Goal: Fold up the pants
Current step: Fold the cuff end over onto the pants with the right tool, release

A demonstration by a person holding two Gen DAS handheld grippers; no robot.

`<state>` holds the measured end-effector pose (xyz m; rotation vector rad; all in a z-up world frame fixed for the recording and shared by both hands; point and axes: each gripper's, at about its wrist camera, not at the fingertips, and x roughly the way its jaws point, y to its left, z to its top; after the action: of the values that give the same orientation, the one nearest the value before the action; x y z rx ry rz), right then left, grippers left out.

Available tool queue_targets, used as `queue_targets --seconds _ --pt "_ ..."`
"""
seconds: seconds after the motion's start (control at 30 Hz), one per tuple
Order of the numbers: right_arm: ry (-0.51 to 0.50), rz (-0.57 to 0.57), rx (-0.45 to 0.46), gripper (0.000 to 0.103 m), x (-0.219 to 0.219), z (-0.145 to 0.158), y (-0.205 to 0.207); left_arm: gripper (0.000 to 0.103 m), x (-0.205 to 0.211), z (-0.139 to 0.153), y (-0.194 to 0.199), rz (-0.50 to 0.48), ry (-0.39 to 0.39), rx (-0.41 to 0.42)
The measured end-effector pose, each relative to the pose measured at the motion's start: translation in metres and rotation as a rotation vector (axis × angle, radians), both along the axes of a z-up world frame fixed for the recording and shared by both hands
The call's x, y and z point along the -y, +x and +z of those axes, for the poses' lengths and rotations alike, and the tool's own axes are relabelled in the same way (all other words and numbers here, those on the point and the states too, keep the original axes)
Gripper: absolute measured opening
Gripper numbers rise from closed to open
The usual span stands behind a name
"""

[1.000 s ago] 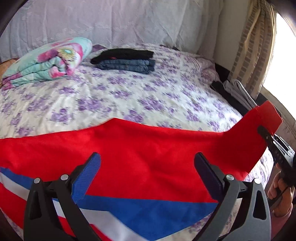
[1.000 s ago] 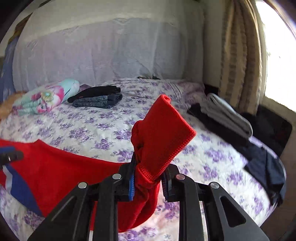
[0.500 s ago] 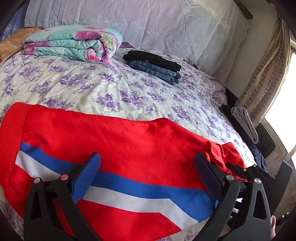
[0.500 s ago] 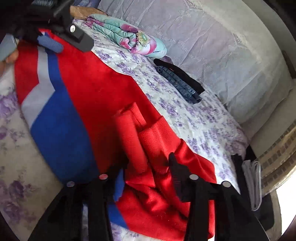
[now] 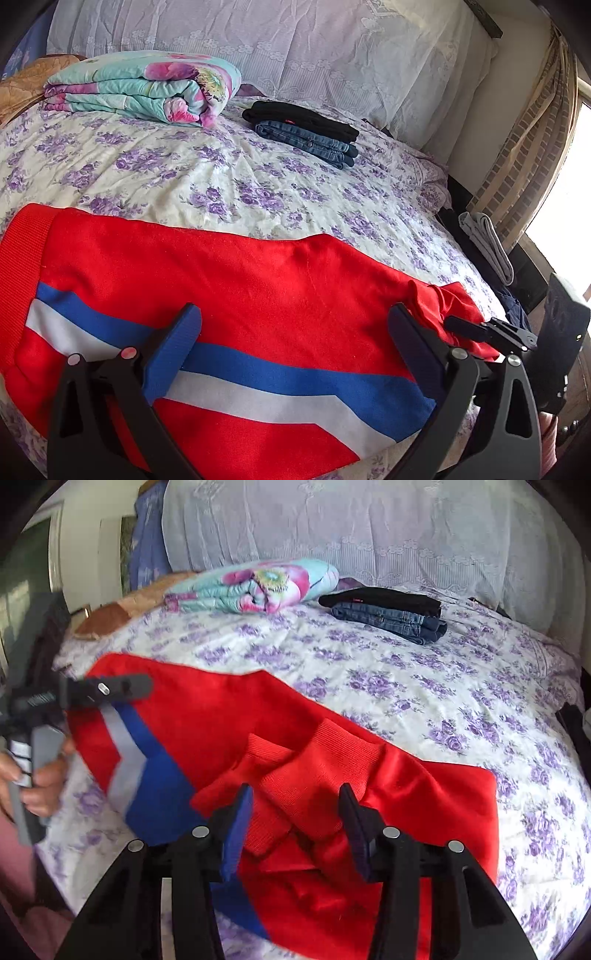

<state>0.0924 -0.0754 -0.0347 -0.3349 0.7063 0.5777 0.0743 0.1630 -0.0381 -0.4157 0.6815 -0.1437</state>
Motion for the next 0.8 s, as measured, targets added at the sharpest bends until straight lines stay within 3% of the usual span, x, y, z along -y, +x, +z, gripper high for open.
queue_targets --seconds 0.03,0.07,0.1,0.17,0.27,0.4,0.47,0.53,0.63,0.67,0.7,0.8 --pt "-0.020 -0.009 0.017 0.044 -0.002 -0.005 0.002 0.099 0.000 0.000 0.000 0.000 -0.001 0.000" --pt "-0.028 -0.017 0.029 0.037 -0.002 -0.005 0.003 0.099 0.000 0.000 0.000 0.000 0.000 0.000" --pt "-0.029 -0.016 0.038 0.022 -0.002 -0.005 0.003 0.099 0.000 0.000 0.000 0.000 0.000 0.000" --pt "-0.023 -0.026 0.060 0.011 0.002 0.003 -0.001 0.099 0.000 0.000 0.000 0.000 0.001 -0.001" --pt "0.056 -0.023 0.068 0.008 0.009 0.020 0.001 0.099 0.000 0.000 0.000 -0.001 0.000 0.000" --pt "0.132 0.070 0.048 0.008 0.003 0.032 -0.017 0.099 -0.001 0.000 0.000 -0.002 -0.001 0.001" --pt "0.084 0.079 0.023 0.008 -0.006 0.015 -0.016 0.099 -0.001 0.000 0.000 -0.003 0.001 0.000" --pt "0.052 0.068 -0.057 0.010 -0.010 -0.011 -0.005 0.099 -0.001 0.000 0.000 -0.004 0.000 0.000" --pt "0.159 0.079 -0.117 0.020 0.001 -0.009 -0.003 0.099 0.000 0.000 0.000 -0.004 0.000 0.000" --pt "0.215 0.087 -0.138 0.034 0.006 -0.003 -0.004 0.099 0.000 0.000 0.000 -0.003 -0.001 0.002" --pt "0.274 0.087 -0.145 0.042 0.015 0.004 -0.006 0.099 0.000 0.001 -0.001 -0.002 -0.002 0.008" --pt "0.369 0.028 -0.103 0.042 0.048 0.026 -0.011 0.099 0.009 0.012 -0.006 -0.025 0.023 0.045"
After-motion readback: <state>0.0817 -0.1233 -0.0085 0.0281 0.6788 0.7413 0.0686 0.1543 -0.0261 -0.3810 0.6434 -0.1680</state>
